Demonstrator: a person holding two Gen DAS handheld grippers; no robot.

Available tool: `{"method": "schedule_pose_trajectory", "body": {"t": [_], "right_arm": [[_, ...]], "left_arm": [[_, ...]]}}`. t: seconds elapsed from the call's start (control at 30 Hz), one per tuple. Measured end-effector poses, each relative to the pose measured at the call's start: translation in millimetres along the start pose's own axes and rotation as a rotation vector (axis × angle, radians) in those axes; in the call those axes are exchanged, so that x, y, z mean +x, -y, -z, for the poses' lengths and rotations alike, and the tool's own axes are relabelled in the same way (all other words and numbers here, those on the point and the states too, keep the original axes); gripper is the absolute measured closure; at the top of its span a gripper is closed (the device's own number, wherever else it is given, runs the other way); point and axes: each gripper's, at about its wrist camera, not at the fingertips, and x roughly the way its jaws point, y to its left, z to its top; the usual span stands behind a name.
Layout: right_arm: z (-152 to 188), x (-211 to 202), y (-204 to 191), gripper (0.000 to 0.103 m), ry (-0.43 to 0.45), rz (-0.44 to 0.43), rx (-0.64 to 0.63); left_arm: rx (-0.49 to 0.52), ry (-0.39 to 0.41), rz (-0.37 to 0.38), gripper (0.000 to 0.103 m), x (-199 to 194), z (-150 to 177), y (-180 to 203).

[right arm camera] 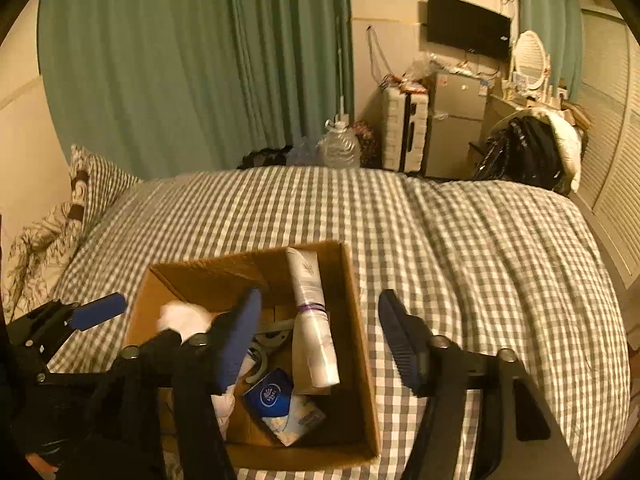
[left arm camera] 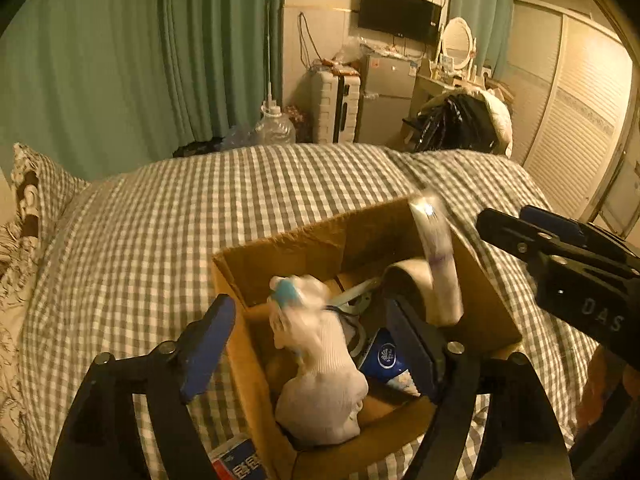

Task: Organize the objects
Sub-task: 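Place the figurine into the box with the left gripper while the right gripper drops the tube in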

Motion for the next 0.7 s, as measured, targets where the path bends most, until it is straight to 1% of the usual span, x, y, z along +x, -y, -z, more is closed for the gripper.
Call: {"method": "schedule_pose_trajectory", "body": {"t": [0.07, 0.2, 0.27, 0.3, 0.37, 0.47, 0.6, 0.63, 0.7], "right_arm": [[-1.4, -13.0, -1.1, 0.039, 0.012, 0.007, 0.003], [-4.7, -46.9, -7.1, 0.033, 0.049, 0.024, -0.009], [-5.5, -67.1, -10.7, 0.028, 0.067, 0.025, -0.013], [-5.3, -75.6, -12.1, 0.027, 0.075, 0.024, -0.014], [-4.5, -99.0, -18.5, 0.022, 0.098, 0.018, -0.019], [-0.6, -129.4, -29.7, 0.015, 0.123, 0.013, -0.045], [9.3, -166.4, -48.2, 0.011, 0.154, 0.007, -0.088], [13.4, -175.8, -53.2, 0.009, 0.162, 0.006, -0.097], [22.3, -190.1, -61.7, 0.008, 0.17, 0.007, -0.113]], "left_arm": [[0.007, 0.017, -0.024, 0.014, -14.3, -2.9, -1.9], [0.006, 0.054, -0.042, 0.013, -48.7, -8.3, -6.3], [0.0, 0.073, -0.057, 0.002, -67.8, -8.4, -9.3], [-0.002, 0.09, -0.072, 0.001, -79.8, -7.4, -11.5], [-0.003, 0.122, -0.09, 0.0, -102.6, -5.2, -15.0], [-0.008, 0.142, -0.106, 0.0, -129.2, 2.3, -22.6], [-0.017, 0.161, -0.139, 0.0, -165.5, 21.5, -29.1], [-0.021, 0.165, -0.142, 0.0, -171.9, 25.0, -31.1], [-0.029, 0.173, -0.146, 0.0, -186.7, 36.3, -35.0]]}}
